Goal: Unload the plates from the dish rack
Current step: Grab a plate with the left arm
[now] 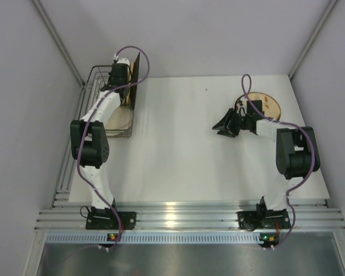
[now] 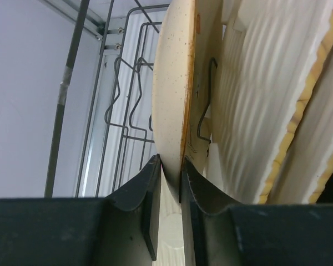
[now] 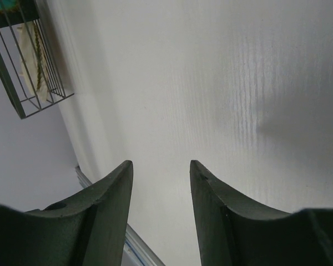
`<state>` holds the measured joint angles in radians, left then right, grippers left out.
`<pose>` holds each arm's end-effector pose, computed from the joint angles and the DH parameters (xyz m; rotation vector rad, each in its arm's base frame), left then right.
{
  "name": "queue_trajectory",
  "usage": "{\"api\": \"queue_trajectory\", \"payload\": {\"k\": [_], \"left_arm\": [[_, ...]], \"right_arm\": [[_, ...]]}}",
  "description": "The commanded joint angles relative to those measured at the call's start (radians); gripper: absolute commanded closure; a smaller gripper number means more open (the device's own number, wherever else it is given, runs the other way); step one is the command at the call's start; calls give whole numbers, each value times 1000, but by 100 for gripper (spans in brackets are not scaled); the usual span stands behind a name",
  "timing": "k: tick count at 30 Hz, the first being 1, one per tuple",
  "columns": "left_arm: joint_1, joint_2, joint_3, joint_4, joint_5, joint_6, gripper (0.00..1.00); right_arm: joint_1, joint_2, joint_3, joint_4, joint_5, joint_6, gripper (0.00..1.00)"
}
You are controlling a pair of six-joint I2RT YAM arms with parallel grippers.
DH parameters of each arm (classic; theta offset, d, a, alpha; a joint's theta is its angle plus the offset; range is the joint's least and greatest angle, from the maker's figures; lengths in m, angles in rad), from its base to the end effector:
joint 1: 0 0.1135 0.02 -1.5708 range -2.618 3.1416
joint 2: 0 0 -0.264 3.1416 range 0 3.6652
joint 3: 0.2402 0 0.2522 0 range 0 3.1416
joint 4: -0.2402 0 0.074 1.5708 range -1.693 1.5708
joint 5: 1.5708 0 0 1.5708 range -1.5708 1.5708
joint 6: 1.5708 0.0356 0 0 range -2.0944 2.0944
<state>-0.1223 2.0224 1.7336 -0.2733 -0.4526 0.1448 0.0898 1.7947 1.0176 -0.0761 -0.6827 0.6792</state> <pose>0.4752 -0.0427 0.2823 0.0151 2.1087 0.4946 0.3587 0.0548 0.1654 0.4043 2.4698 1.1659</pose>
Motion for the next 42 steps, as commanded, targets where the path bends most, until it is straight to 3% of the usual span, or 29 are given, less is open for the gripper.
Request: {"api": "queue_trajectory", "payload": {"k": [1,4,12,20,28,42], "left_arm": [[-40,-5,37,17,-43,9,91],[-65,-27,41,17,-116,36,100],[-125,-91,101,40,-319,99,100],[-204,-149,78,215,-529,285,100],[-244,-197,50,351,-623,410,100],[-287,-255,7,399,-675,486,100]], "right_arm": [[7,6,52,6,-8,-23,54],[7,5,55,7,-9,-24,54],[7,9,62,12,-18,-23,55],[7,5,59,21,-28,-24,55],[7,-1,52,35,-34,-24,55],[7,-8,36,64,-57,-12,56]]}}
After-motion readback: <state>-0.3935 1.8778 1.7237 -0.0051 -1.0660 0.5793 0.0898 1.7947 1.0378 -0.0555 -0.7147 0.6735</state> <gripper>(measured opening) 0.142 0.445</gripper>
